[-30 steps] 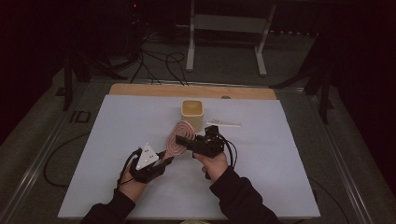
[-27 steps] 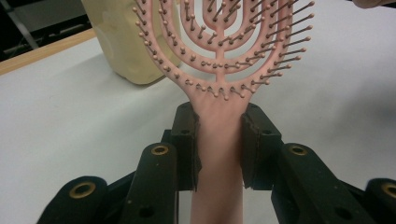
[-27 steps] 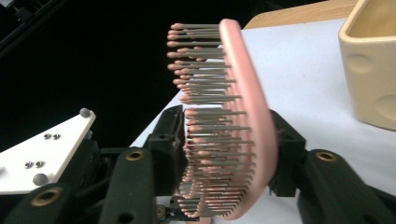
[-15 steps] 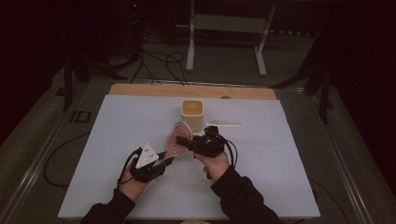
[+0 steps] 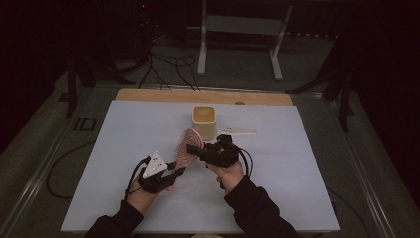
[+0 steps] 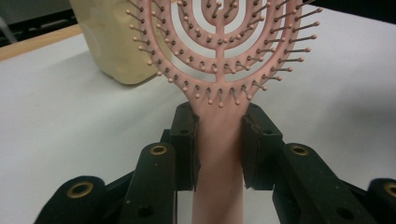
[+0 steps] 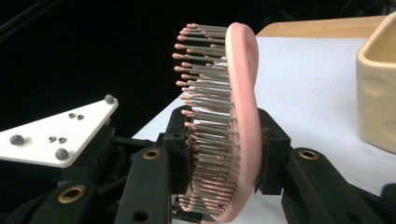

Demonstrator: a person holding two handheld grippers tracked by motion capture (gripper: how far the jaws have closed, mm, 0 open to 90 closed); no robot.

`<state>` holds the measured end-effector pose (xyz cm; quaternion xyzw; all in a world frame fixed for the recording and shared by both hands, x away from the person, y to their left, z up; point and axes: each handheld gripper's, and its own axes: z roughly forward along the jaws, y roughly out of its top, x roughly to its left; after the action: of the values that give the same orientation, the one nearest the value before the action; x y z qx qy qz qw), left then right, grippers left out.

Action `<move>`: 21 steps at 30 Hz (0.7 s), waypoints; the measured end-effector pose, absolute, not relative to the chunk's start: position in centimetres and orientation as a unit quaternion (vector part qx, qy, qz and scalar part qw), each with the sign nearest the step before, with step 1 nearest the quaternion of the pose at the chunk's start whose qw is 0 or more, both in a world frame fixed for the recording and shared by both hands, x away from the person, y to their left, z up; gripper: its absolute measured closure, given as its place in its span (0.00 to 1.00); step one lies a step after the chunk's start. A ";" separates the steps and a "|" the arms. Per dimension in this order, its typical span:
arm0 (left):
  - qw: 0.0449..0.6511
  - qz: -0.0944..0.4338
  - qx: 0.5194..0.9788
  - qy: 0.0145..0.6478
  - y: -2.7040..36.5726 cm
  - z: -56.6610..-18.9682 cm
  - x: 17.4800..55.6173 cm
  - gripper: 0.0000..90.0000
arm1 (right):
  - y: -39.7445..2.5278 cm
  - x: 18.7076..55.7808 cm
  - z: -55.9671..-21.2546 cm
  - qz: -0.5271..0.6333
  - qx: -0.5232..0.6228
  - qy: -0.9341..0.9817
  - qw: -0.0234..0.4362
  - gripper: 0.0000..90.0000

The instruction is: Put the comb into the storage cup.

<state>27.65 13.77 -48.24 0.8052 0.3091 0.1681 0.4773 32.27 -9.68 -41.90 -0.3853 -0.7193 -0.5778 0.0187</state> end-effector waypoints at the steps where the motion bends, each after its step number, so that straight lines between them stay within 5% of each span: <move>1: 0.480 0.165 0.805 0.309 13.7 -48.2 27.6 0.76 | -9.7 32.3 -41.9 -0.578 -0.383 -0.720 0.018 0.72; 15: 0.493 0.132 0.798 0.322 14.1 -48.1 28.0 0.39 | -10.4 32.6 -41.0 -0.587 -0.378 -0.716 -0.002 0.73; 21: 0.507 0.116 0.792 0.320 14.6 -47.8 28.0 0.13 | -11.0 33.0 -40.6 -0.590 -0.381 -0.712 -0.011 0.73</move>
<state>28.00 14.56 -47.76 0.7922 0.3201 0.1161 0.5065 33.04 -11.03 -40.58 -0.3808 -0.7120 -0.5898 -0.0112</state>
